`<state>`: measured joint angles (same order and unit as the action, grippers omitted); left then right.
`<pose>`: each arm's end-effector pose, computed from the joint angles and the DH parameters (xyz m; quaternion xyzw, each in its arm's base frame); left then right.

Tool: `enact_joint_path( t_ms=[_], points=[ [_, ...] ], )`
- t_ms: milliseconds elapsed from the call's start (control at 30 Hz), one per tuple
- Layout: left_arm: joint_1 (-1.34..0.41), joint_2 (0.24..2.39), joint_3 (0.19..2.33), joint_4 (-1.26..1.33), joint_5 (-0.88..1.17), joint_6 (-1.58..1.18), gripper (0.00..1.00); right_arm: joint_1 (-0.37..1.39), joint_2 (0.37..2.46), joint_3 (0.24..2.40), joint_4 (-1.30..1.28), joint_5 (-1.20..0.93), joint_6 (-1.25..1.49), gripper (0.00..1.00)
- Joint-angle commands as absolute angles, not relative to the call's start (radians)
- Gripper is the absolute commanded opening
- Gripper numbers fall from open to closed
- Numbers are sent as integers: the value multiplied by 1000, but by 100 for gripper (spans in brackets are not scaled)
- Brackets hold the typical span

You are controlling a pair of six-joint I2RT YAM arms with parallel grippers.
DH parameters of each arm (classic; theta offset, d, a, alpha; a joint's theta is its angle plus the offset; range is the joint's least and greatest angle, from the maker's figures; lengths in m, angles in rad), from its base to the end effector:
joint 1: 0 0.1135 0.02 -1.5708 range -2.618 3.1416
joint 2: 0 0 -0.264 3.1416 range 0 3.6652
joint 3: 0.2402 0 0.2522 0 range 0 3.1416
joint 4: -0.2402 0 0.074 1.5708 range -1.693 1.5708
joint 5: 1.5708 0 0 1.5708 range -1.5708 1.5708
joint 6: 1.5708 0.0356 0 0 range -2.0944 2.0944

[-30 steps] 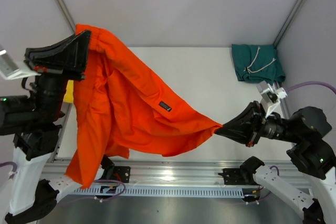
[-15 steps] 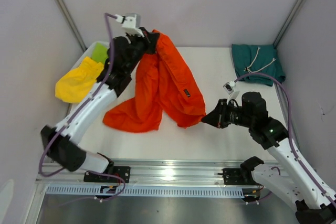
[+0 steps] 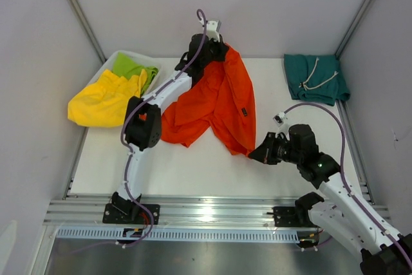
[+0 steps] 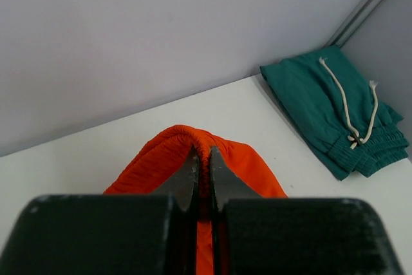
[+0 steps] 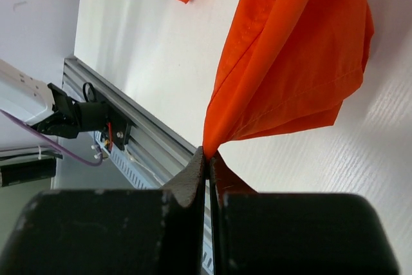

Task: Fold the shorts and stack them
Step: Flatten the shorts out

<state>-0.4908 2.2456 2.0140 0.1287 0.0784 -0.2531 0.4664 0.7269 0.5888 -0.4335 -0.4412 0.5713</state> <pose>0.4803 -0.2598 0.3106 0.1140 0.7336 -0.2704 0.6129 0.1387 0.0868 0.2572 -0.0598 0.8608 0.3986 0.3107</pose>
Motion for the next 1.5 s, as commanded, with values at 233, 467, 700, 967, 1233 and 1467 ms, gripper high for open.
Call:
enact_joint_path(
  t_ms=[233,467,700,967,1233,1467],
  points=[
    [-548,2371,2197,284,170,-178,0,666,732,561,-273,-367,624,0],
    [-564,2465,2226,334,166,-161,0,692,741,569,-347,-184,635,0],
    [-591,2513,2212,396,187,-175,1,690,727,566,-542,6,707,0],
    [-627,2539,2240,416,114,-152,0,719,750,604,-825,293,940,0],
    [-627,2546,2238,436,21,-167,54,719,637,636,-1054,512,1162,35],
    [-627,2500,2296,391,23,-176,99,716,644,675,-1086,548,1192,77]
  ],
)
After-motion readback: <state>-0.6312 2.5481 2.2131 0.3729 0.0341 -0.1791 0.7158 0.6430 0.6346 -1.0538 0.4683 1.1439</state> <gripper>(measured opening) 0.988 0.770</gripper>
